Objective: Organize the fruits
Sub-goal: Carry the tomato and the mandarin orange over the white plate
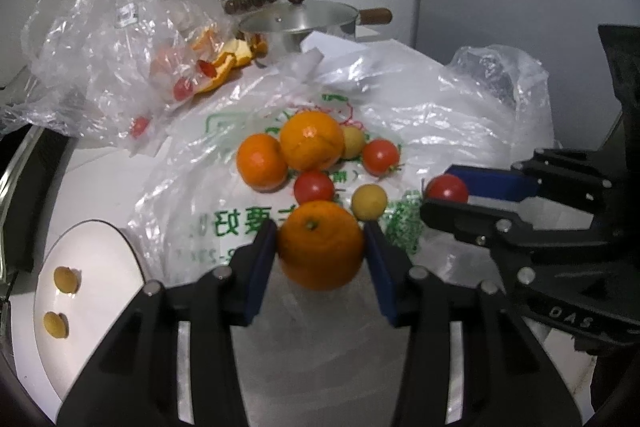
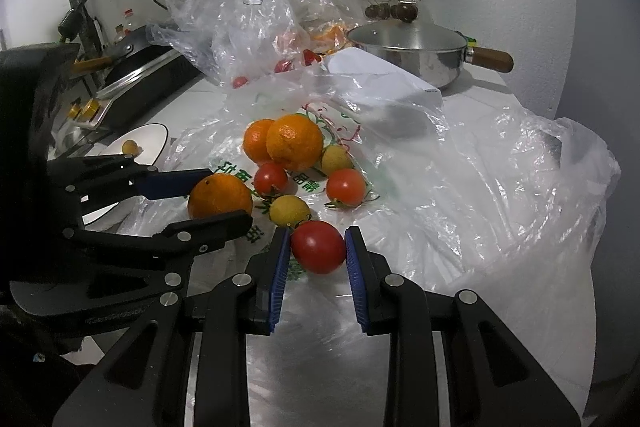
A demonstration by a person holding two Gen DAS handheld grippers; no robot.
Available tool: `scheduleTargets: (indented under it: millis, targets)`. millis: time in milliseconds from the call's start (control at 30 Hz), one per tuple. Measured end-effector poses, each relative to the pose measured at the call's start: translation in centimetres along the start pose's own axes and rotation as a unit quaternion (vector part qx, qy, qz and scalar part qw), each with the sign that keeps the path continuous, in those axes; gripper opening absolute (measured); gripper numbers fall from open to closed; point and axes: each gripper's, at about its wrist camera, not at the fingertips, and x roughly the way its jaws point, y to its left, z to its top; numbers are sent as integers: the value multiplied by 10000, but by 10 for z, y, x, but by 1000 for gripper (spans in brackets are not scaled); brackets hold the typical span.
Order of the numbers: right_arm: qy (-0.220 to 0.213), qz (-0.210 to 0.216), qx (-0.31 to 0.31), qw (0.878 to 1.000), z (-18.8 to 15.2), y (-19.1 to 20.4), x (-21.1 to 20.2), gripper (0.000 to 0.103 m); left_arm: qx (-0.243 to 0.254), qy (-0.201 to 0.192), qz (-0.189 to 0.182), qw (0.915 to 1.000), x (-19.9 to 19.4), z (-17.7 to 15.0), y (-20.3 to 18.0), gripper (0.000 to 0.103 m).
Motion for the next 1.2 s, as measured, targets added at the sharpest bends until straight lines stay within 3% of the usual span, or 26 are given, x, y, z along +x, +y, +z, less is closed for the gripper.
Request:
scheduleTargets:
  millis: [767,1200]
  targets:
    - [-170,-139,-293,9993,5,56,-30,30,-111,-456,-7,9989,-62,-21,25,45]
    - [-204,-121,-486,9985,10,96,-29,30,-282,-624,89,9976,-88,-43,59,45]
